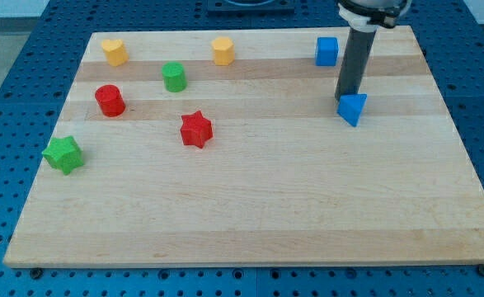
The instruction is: Move the green circle to the right side of the green star
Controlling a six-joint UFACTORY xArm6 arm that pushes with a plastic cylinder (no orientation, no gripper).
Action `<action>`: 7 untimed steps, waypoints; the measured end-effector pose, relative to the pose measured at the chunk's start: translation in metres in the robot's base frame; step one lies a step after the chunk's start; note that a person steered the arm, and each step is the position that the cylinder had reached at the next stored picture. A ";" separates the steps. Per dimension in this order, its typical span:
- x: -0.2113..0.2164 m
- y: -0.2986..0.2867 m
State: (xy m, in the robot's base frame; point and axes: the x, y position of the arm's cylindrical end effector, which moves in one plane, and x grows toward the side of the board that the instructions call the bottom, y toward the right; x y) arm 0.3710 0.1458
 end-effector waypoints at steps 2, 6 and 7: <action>-0.005 -0.005; -0.073 -0.164; -0.088 -0.196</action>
State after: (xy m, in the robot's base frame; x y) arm 0.2829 -0.0499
